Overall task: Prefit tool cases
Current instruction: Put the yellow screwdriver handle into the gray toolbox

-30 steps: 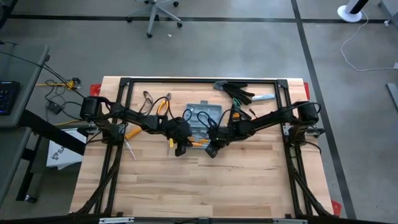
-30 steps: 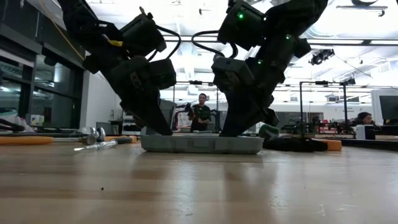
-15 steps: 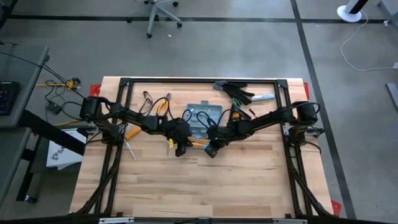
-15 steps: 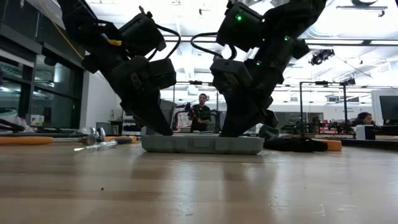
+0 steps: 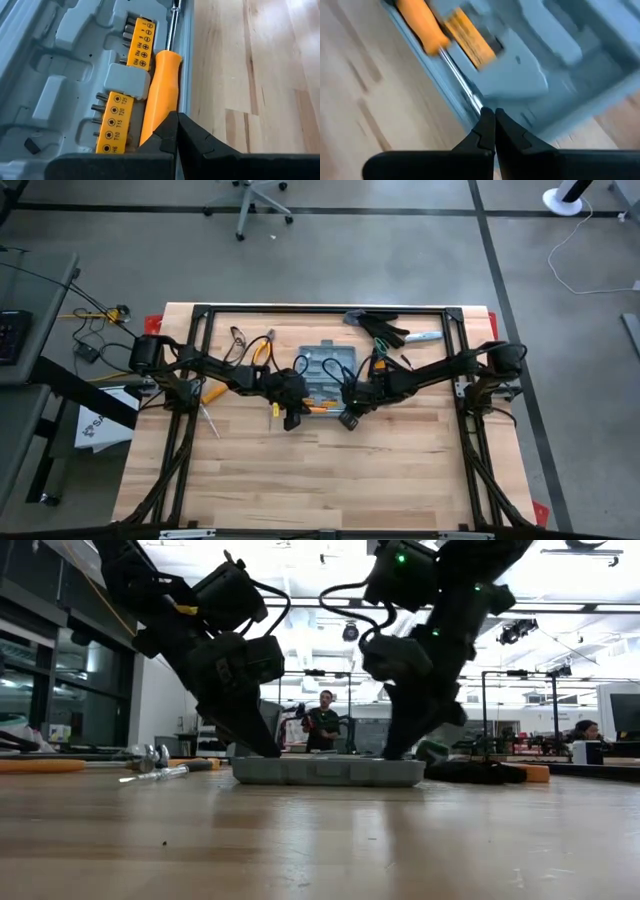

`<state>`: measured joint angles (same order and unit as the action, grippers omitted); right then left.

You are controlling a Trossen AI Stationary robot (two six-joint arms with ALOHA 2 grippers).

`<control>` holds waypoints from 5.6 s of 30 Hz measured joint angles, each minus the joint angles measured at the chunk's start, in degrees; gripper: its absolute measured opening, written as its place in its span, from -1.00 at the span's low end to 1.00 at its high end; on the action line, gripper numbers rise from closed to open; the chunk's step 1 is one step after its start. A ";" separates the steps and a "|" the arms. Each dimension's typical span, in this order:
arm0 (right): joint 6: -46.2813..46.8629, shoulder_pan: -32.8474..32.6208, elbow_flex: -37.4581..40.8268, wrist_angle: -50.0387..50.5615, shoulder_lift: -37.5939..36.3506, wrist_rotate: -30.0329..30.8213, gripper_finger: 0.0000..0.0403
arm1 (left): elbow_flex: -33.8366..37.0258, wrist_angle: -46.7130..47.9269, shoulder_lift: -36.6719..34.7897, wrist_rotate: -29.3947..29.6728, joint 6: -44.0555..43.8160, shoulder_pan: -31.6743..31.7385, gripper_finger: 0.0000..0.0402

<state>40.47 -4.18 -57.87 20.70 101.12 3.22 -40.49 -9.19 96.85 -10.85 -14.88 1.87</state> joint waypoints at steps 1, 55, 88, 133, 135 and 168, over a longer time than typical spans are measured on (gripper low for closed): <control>-0.04 -0.13 0.00 0.88 0.00 0.06 -1.00 | 0.00 -0.03 0.01 -0.02 -0.01 0.00 -1.00; 20.74 -1.96 22.14 -75.54 -1.68 -3.25 -1.00 | -0.04 -7.36 3.64 -1.37 -2.95 0.07 -1.00; 22.13 -3.44 17.61 -81.16 5.59 -5.38 -1.00 | -0.04 -14.90 7.79 -3.85 -7.10 -0.07 -1.00; 25.52 -3.37 20.76 -87.83 11.94 -5.66 -1.00 | 0.15 -19.63 5.87 -7.17 -8.56 0.00 -0.99; 25.45 -3.34 20.76 -88.36 11.98 -5.66 -1.00 | 0.12 -19.66 5.26 -7.13 -8.07 0.00 -0.98; 17.37 -3.34 21.64 -75.75 -4.93 -5.15 -1.00 | -0.04 -10.05 4.19 -3.41 0.03 -0.02 -0.98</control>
<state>57.83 -7.53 -36.23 -55.05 96.19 -1.92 -40.53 -19.25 101.03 -14.26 -14.85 1.85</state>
